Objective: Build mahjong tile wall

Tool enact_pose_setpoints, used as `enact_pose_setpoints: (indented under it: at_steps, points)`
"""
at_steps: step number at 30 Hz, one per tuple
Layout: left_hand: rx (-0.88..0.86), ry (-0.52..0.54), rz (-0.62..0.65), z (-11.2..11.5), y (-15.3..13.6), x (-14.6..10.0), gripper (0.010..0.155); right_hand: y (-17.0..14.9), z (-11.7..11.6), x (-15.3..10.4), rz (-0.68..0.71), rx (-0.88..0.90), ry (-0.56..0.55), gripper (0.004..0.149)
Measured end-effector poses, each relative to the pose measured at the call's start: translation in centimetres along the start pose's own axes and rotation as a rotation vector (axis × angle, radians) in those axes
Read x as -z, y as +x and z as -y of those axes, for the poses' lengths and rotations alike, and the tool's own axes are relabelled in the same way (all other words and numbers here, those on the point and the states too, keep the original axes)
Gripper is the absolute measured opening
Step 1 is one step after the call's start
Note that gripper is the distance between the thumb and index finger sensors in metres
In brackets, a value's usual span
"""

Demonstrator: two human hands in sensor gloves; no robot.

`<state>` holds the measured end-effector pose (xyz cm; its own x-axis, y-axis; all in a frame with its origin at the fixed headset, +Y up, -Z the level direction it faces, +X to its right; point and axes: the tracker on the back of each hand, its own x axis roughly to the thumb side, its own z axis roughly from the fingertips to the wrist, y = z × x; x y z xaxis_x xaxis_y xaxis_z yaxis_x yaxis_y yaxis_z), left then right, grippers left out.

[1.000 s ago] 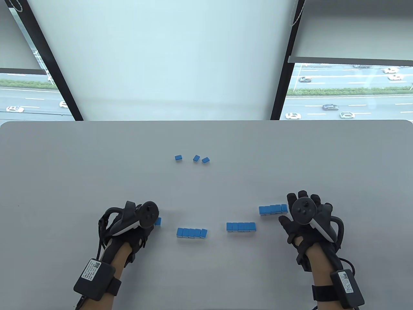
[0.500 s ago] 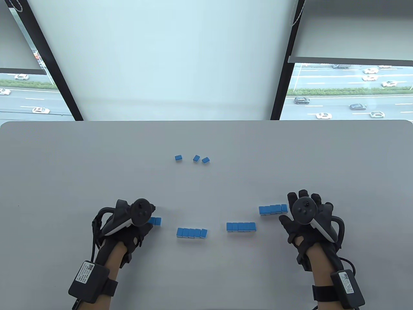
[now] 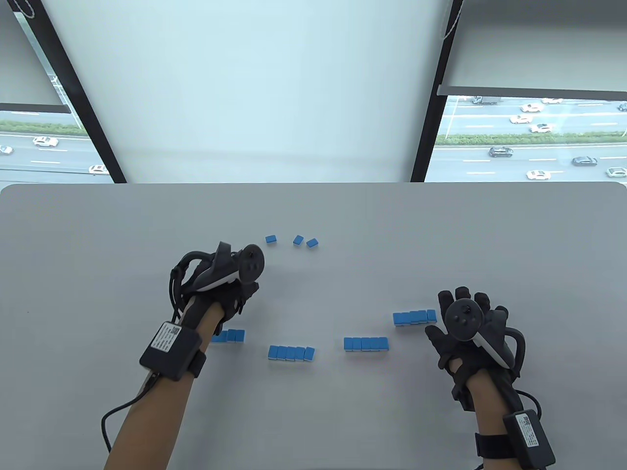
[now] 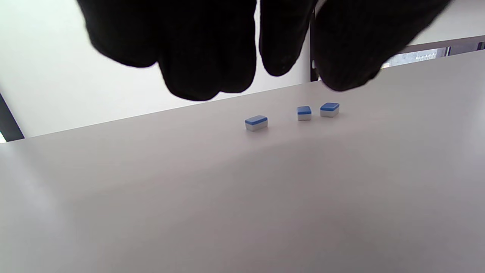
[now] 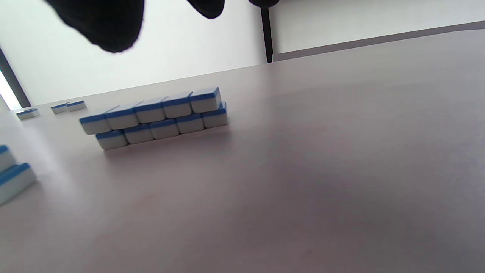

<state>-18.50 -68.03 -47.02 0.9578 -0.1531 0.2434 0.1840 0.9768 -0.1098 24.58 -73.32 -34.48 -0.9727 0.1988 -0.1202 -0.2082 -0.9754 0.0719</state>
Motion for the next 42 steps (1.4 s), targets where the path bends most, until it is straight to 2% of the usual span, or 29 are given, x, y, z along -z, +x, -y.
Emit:
enact_pose_setpoints:
  at_steps: [5,10,14,19,25,29,32,37,42]
  points:
    - [-0.075,-0.098,-0.072,0.8,-0.2,7.2,0.07,0.0,-0.2,0.1,-0.004,-0.009,0.007,0.078]
    - [-0.083,-0.14,-0.095,2.4,0.1,11.5,0.076,-0.2,-0.2,0.0,-0.011,-0.004,0.013,0.078]
    - [-0.044,-0.204,-0.092,3.4,0.5,12.9,0.074,-0.3,-0.1,0.0,-0.018,-0.01,0.009,0.078]
    - [-0.022,-0.19,-0.072,3.7,1.2,13.2,0.069,-0.4,-0.1,0.0,-0.02,-0.009,0.007,0.078]
    - [0.067,-0.117,-0.056,4.3,2.0,12.8,0.059,-0.3,-0.1,0.0,-0.018,-0.015,0.009,0.078]
    - [0.066,-0.182,-0.071,4.0,1.8,11.8,0.06,-0.3,-0.1,0.0,-0.013,-0.014,0.01,0.078]
    - [0.03,-0.17,-0.084,3.1,1.0,10.1,0.061,-0.2,-0.1,0.1,-0.006,-0.009,0.012,0.078]
    - [0.038,-0.102,-0.051,0.7,-0.6,5.6,0.061,0.0,-0.1,0.1,0.008,0.009,0.008,0.078]
    - [0.027,-0.014,-0.012,-1.4,-1.9,-0.6,0.061,0.1,-0.1,0.1,0.021,0.025,0.005,0.078]
